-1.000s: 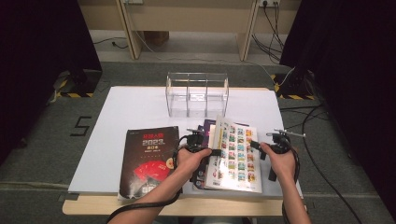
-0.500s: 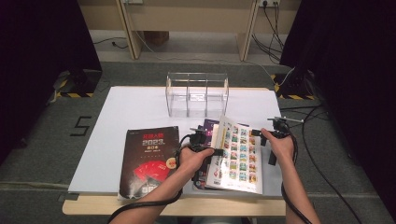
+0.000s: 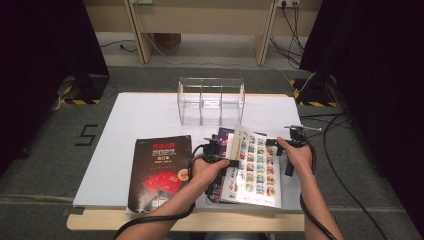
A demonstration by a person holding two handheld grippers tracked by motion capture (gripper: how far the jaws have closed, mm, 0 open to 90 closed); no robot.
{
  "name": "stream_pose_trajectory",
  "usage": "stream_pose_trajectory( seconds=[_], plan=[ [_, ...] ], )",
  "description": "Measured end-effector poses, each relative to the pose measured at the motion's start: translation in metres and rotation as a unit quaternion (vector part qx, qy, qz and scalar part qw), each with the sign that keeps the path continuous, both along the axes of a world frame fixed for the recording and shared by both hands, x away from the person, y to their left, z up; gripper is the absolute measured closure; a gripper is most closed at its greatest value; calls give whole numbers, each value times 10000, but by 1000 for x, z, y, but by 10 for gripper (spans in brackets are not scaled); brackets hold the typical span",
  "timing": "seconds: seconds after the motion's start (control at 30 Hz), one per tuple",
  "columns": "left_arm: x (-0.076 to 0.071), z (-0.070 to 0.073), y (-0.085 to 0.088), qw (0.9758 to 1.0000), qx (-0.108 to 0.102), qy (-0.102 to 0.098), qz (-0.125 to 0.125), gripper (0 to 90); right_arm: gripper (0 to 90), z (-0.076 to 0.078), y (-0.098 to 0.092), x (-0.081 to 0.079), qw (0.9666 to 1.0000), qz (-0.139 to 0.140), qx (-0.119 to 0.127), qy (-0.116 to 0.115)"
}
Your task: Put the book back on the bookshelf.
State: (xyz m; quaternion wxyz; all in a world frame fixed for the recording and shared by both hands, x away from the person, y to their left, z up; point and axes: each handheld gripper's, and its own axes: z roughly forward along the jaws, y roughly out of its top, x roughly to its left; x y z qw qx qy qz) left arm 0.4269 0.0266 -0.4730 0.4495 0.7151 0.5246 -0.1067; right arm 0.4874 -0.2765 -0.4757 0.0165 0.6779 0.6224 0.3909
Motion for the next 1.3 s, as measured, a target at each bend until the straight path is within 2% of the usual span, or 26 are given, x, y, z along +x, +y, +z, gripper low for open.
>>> stream_pose_trajectory(
  seconds=[0.27, 0.47, 0.6, 0.7, 0.73, 0.8, 0.9, 1.03, 1.3],
  plan=[
    [2, -1, 0, 10000, 61, 59, -31, 738, 337, -1, 0, 3, 10000, 53, 38, 45],
    [3, -1, 0, 9999, 87, 87, -17, 730, 369, -1, 0, 3, 9999, -21, 134, 72],
    [3, -1, 0, 9999, 116, 109, -20, 729, 435, -1, -5, 3, 9990, -142, 381, 196],
    [4, -1, 0, 9998, 135, 145, -19, 723, 481, 0, -7, 3, 9987, -172, 404, 248],
    [5, -2, 1, 9997, 127, 188, -3, 720, 537, 4, -8, 2, 9990, -179, 343, 209],
    [5, -3, 2, 9997, 117, 228, -5, 717, 556, 9, -8, 1, 9994, -139, 288, 166],
    [5, -2, 2, 9996, 132, 237, 2, 717, 560, 11, -8, 2, 9992, -133, 303, 216],
    [4, -3, 3, 9997, 81, 231, 36, 717, 556, 7, -10, 1, 9975, -294, 583, 278],
    [3, -3, 3, 9997, 76, 210, 51, 717, 482, 3, -7, 2, 9975, -184, 553, 406]
  ],
)
